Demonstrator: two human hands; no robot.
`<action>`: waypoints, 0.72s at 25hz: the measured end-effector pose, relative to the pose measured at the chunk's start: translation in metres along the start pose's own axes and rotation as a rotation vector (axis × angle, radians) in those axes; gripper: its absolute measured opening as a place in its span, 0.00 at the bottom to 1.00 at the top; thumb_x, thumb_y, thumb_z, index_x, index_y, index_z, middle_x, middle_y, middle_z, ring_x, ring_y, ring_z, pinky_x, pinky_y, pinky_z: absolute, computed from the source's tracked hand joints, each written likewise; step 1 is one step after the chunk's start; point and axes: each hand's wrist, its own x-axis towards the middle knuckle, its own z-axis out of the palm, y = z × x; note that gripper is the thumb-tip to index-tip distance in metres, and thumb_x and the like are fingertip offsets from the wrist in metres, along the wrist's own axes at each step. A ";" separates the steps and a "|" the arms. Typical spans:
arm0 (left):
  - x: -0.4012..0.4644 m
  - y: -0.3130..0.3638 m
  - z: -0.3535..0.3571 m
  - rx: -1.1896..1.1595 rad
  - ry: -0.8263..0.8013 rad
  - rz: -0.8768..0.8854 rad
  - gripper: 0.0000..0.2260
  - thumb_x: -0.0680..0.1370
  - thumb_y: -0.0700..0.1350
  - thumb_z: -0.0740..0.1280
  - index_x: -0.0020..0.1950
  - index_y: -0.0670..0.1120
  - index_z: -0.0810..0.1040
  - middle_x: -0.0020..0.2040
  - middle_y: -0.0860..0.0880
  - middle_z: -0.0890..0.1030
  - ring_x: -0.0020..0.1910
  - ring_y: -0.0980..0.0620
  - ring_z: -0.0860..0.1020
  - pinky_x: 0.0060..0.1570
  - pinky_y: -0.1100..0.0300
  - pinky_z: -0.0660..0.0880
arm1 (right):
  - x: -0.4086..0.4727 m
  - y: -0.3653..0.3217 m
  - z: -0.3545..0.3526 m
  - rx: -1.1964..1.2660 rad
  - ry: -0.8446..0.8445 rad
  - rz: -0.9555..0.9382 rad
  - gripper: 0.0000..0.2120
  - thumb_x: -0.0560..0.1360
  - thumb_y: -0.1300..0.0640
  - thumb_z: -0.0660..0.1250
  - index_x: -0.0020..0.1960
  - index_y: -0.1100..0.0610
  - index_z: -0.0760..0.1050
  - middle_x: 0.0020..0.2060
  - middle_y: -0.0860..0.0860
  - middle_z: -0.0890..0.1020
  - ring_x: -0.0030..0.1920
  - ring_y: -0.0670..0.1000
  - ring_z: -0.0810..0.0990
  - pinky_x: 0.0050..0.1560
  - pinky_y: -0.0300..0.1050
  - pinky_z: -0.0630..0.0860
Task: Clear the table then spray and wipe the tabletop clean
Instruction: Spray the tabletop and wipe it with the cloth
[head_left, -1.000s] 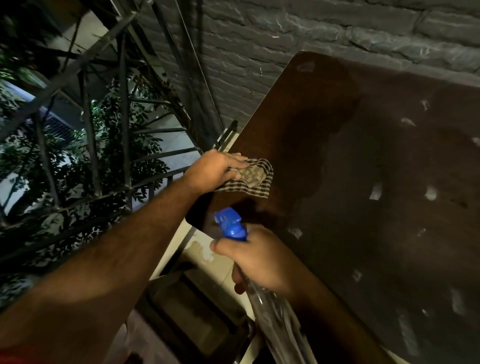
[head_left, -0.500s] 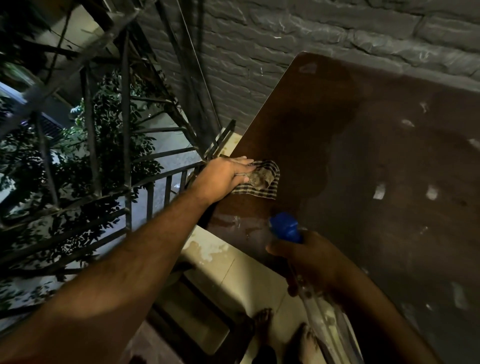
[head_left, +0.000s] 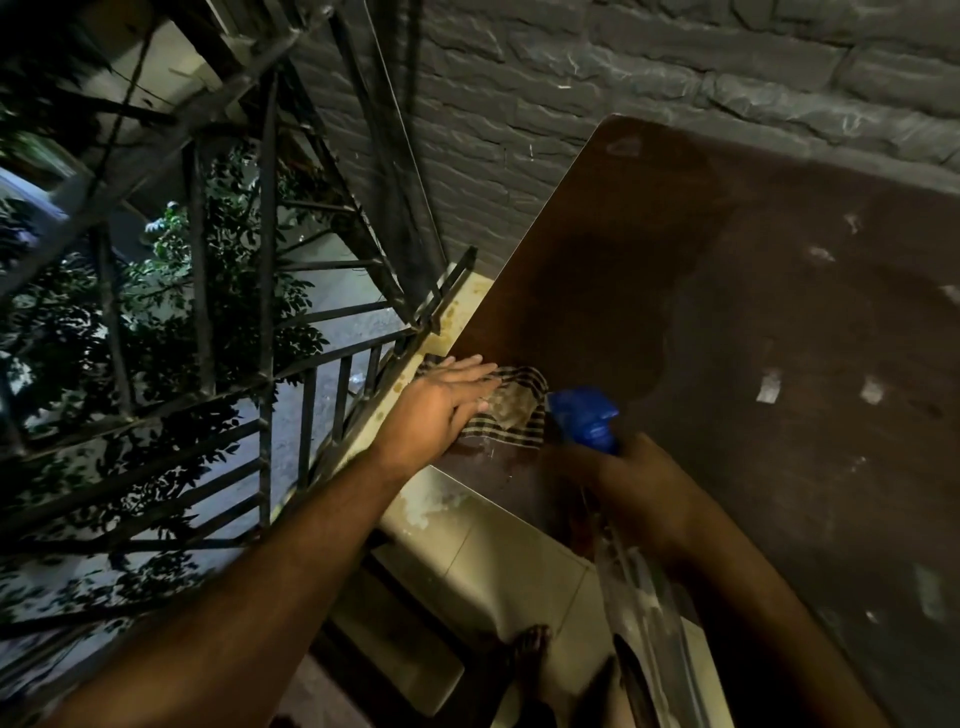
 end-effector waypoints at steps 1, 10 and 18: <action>0.005 0.000 -0.001 -0.009 -0.012 0.000 0.15 0.77 0.38 0.68 0.63 0.42 0.78 0.66 0.45 0.76 0.69 0.49 0.70 0.72 0.55 0.60 | 0.002 -0.001 0.004 0.008 -0.005 -0.008 0.06 0.73 0.55 0.70 0.45 0.58 0.77 0.26 0.56 0.79 0.26 0.55 0.78 0.28 0.45 0.76; -0.035 -0.004 -0.014 0.000 -0.101 -0.044 0.15 0.77 0.36 0.66 0.64 0.45 0.78 0.68 0.47 0.74 0.71 0.51 0.68 0.74 0.56 0.58 | 0.011 -0.006 0.030 0.009 -0.130 -0.002 0.09 0.75 0.53 0.68 0.50 0.59 0.75 0.31 0.58 0.79 0.26 0.54 0.78 0.28 0.46 0.77; -0.071 0.037 0.005 0.048 -0.117 0.079 0.14 0.73 0.37 0.68 0.58 0.44 0.81 0.61 0.46 0.80 0.64 0.48 0.76 0.71 0.56 0.59 | 0.021 -0.005 0.026 -0.013 -0.008 -0.048 0.06 0.72 0.56 0.71 0.40 0.57 0.77 0.22 0.50 0.78 0.22 0.51 0.77 0.26 0.43 0.74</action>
